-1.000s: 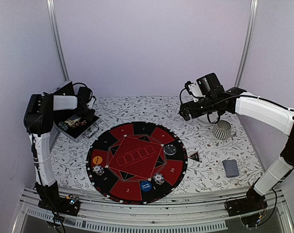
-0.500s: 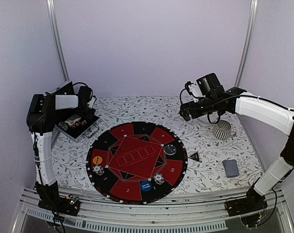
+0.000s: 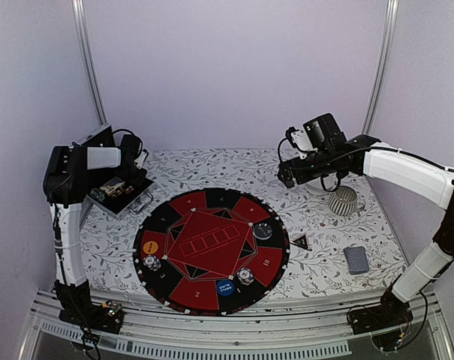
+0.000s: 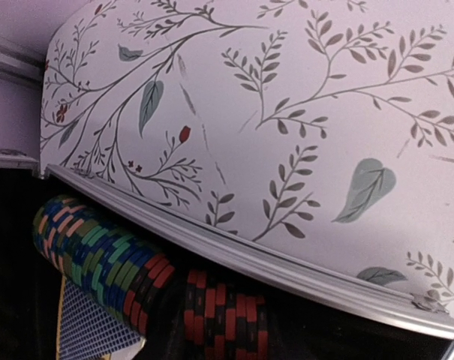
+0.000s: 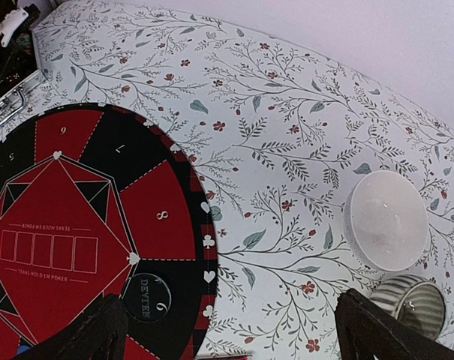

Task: Distribute texas hold em gaming equipment
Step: Pick up the pile of poker chips from the chip case, then pass from the left arm to the right

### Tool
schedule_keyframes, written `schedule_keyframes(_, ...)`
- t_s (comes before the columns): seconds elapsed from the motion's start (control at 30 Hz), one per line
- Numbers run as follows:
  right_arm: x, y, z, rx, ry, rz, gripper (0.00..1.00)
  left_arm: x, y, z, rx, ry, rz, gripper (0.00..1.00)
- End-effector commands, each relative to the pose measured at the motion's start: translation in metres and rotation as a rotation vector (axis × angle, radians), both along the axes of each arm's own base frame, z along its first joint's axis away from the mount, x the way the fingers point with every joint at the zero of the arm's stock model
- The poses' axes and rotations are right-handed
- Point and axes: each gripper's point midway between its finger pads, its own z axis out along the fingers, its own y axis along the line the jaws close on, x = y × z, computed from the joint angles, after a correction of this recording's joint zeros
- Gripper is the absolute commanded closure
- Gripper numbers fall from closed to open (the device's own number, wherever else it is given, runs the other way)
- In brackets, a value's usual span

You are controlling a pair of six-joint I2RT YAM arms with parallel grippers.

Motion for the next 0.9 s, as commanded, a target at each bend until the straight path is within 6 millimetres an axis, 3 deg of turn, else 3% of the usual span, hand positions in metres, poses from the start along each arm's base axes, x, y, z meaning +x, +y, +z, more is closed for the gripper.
schedule_keyframes(0.0, -0.002, -0.006, 0.016, 0.01, -0.032, -0.01, 0.01, -0.001, 0.001, 0.009, -0.031, 0.004, 0.009, 0.94)
schedule_keyframes(0.03, -0.002, -0.006, 0.017, 0.011, -0.034, -0.01, 0.01, -0.001, -0.002, 0.018, -0.038, -0.009, 0.009, 1.0)
schedule_keyframes(0.13, -0.001, -0.005, 0.022, 0.018, -0.038, -0.008, 0.01, -0.004, -0.006, 0.061, -0.052, -0.065, 0.028, 1.0)
schedule_keyframes(0.27, -0.003, 0.0, 0.034, 0.05, -0.051, 0.015, 0.01, -0.017, -0.024, 0.13, -0.139, -0.164, 0.039, 1.0)
schedule_keyframes(0.3, -0.003, 0.003, 0.039, 0.065, -0.056, 0.029, 0.01, -0.024, -0.031, 0.159, -0.187, -0.211, 0.031, 1.0)
schedule_keyframes(0.4, -0.009, 0.016, 0.055, 0.128, -0.072, 0.102, 0.01, -0.055, -0.068, 0.213, -0.411, -0.295, -0.035, 1.0)
schedule_keyframes(0.43, -0.014, 0.023, 0.062, 0.164, -0.08, 0.143, 0.01, -0.069, -0.084, 0.243, -0.514, -0.356, -0.089, 1.0)
schedule_keyframes(0.5, -0.024, 0.036, 0.078, 0.223, -0.108, 0.232, 0.01, -0.098, -0.117, 0.272, -0.699, -0.399, -0.175, 1.0)
schedule_keyframes(0.57, -0.036, 0.049, 0.098, 0.269, -0.174, 0.348, 0.01, -0.128, -0.152, 0.289, -0.818, -0.397, -0.252, 1.0)
schedule_keyframes(0.7, -0.062, 0.078, 0.142, 0.354, -0.356, 0.529, 0.01, -0.186, -0.22, 0.305, -1.008, -0.316, -0.396, 1.0)
schedule_keyframes(0.8, -0.083, 0.104, 0.15, 0.388, -0.453, 0.648, 0.01, -0.224, -0.259, 0.306, -1.178, -0.228, -0.474, 1.0)
schedule_keyframes(0.87, -0.096, 0.122, 0.143, 0.377, -0.489, 0.71, 0.0, -0.242, -0.277, 0.3, -1.261, -0.15, -0.491, 1.0)
